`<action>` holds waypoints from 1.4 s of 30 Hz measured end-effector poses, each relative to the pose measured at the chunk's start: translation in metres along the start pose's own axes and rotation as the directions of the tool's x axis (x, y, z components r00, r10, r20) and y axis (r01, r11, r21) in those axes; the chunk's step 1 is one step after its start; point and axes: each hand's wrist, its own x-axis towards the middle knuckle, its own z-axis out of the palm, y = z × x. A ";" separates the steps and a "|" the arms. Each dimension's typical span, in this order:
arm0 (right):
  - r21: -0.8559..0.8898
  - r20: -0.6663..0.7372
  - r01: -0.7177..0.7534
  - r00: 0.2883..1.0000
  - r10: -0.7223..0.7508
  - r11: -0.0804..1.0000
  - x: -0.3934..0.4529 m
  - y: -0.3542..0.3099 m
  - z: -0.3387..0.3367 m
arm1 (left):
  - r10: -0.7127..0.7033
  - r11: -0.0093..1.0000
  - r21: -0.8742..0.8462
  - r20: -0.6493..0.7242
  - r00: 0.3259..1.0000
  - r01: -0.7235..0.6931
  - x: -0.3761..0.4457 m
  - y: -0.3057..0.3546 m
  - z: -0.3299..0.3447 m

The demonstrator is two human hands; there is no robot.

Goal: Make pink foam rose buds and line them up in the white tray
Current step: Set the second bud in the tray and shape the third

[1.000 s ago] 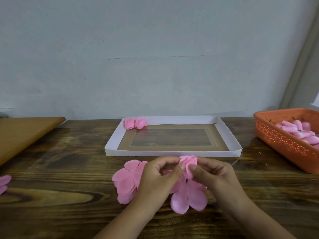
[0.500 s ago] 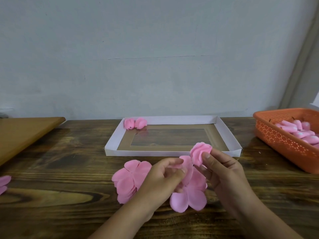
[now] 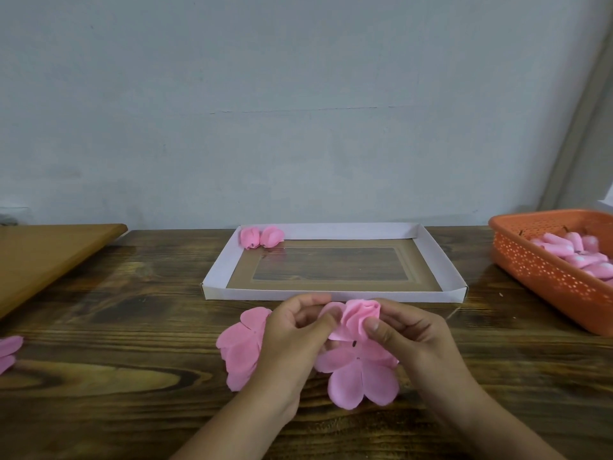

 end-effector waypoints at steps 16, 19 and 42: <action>-0.171 -0.031 0.087 0.995 -0.094 0.981 0.002 0.013 -0.002 | 0.163 0.986 0.034 -0.020 0.986 -0.163 -0.007 -0.002 0.005; -0.169 -0.007 0.102 0.995 -0.104 0.980 0.002 0.013 -0.001 | 0.168 0.985 0.047 -0.019 0.986 -0.167 -0.007 -0.002 0.006; 0.015 -0.033 -0.020 0.999 0.020 1.000 0.001 0.007 -0.004 | 0.082 0.996 0.004 0.273 0.959 -0.086 0.003 -0.003 -0.007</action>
